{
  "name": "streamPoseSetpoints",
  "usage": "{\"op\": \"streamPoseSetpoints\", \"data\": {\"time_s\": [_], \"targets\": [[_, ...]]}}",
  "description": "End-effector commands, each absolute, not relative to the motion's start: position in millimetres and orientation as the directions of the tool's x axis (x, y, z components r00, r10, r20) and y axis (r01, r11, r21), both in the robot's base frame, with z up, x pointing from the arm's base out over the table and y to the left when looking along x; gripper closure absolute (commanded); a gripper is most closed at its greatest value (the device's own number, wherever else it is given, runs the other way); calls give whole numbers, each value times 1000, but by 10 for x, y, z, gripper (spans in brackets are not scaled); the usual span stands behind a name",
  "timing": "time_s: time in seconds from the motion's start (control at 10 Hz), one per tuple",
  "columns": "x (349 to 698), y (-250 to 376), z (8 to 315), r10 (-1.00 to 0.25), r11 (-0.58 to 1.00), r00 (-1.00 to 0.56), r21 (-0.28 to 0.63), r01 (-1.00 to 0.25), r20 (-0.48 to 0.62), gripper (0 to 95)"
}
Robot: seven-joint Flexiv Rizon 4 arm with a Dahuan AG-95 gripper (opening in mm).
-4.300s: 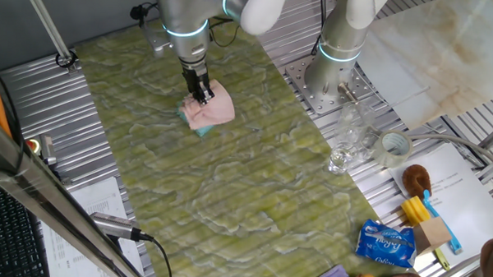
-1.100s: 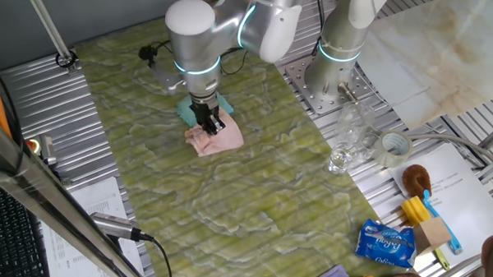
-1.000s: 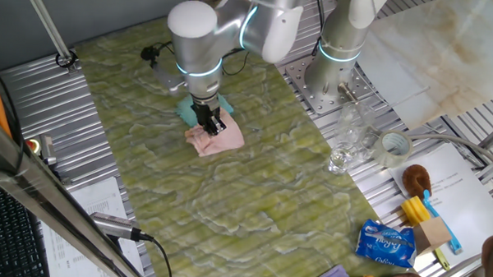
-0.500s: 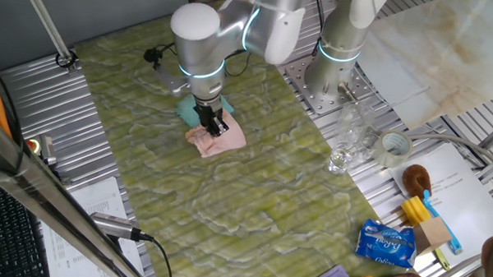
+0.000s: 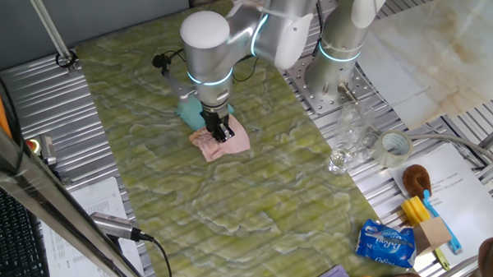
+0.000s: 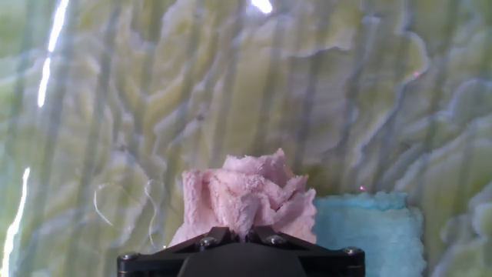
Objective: Clean the table with a cloth
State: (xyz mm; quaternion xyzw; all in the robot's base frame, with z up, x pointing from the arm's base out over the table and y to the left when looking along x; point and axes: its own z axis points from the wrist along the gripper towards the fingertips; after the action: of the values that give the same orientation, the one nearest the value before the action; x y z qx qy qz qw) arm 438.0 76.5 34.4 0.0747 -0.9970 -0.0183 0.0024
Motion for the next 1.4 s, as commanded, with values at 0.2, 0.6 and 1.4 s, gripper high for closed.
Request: {"op": "streamPoseSetpoints", "data": {"time_s": [0.2, 0.6, 1.4], "targets": [[4368, 911, 343, -123, 992, -992, 38, -123, -7, 950], [4386, 975, 356, -132, 991, -991, 21, -131, 10, 950], [4377, 972, 314, -281, 958, -953, -19, -285, 118, 950]]}}
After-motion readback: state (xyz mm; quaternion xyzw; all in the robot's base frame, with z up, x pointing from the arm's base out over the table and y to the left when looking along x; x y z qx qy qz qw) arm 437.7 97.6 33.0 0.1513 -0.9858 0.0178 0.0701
